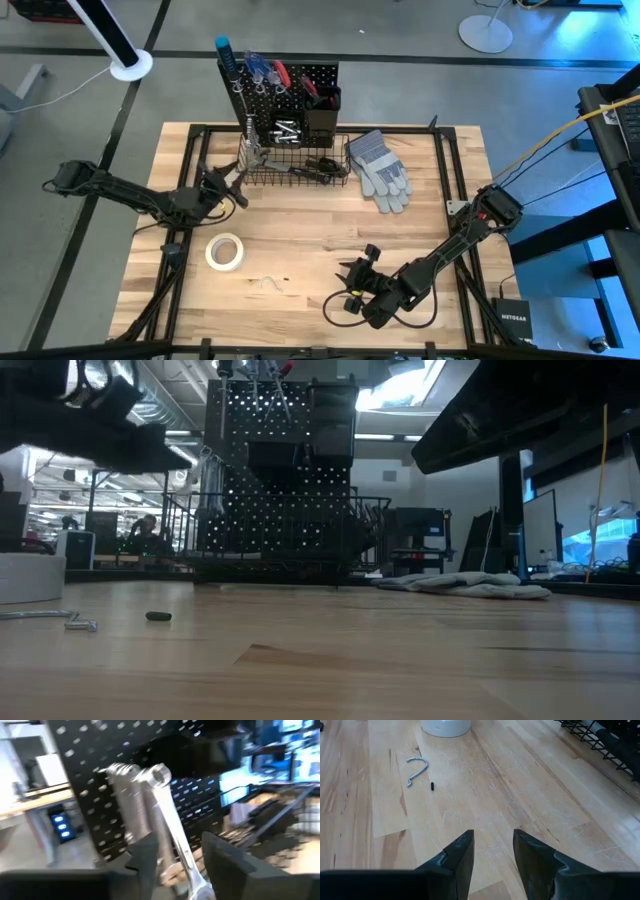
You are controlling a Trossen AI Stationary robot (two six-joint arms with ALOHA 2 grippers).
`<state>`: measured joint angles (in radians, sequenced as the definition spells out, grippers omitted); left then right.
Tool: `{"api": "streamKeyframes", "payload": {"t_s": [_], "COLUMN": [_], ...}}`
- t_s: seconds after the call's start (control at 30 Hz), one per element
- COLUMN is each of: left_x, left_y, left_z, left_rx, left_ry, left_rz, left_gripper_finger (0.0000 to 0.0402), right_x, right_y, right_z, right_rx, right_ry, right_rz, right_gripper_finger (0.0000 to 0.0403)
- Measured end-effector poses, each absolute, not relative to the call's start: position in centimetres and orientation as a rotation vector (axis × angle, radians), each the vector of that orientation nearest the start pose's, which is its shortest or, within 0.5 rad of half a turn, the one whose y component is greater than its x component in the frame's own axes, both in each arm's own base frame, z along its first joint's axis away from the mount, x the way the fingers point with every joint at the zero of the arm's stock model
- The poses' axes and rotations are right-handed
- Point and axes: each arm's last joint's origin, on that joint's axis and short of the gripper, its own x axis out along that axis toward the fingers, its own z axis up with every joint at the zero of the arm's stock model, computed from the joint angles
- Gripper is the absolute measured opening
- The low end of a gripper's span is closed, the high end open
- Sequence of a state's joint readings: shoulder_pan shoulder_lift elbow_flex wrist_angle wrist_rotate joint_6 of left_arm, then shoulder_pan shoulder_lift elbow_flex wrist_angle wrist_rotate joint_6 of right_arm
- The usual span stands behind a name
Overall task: Hang tools onto peg board
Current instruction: Hang the wrench on the peg board
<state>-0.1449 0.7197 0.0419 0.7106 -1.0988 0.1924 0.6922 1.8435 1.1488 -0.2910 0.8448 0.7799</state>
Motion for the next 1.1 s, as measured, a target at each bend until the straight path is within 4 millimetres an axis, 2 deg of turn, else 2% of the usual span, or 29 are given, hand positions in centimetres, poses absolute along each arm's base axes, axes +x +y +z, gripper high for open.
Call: {"api": "streamKeyframes", "payload": {"t_s": [0.2, 0.37, 0.5, 0.77, 0.97, 1.1], "left_x": [14.2, 14.6, 14.8, 14.3, 14.5, 14.3], "left_y": [-1.4, -2.7, -3.0, -0.9, 0.6, 1.3], "left_z": [19.2, 21.3, 22.0, 22.0, 21.8, 22.3], "left_rx": [0.175, 0.133, 0.086, -0.065, -0.085, -0.058], "left_ry": [0.083, 0.071, 0.097, 0.18, 0.264, 0.265], "left_rz": [0.818, 0.765, 0.762, 0.917, 0.874, 0.899], "left_gripper_finger": [0.0183, 0.0186, 0.0181, 0.0175, 0.0175, 0.0175], "right_x": [29.5, 29.5, 29.5, 29.6, 29.6, 29.5], "right_y": [21.7, 21.7, 21.7, 21.7, 21.7, 21.8], "right_z": [17.5, 17.5, 17.5, 17.5, 17.4, 17.4], "right_rx": [0.061, 0.062, 0.063, 0.064, 0.074, 0.107], "right_ry": [0.591, 0.591, 0.59, 0.59, 0.594, 0.601], "right_rz": [-0.391, -0.39, -0.39, -0.389, -0.385, -0.38], "right_gripper_finger": [0.0143, 0.0143, 0.0143, 0.0143, 0.0143, 0.0143]}}
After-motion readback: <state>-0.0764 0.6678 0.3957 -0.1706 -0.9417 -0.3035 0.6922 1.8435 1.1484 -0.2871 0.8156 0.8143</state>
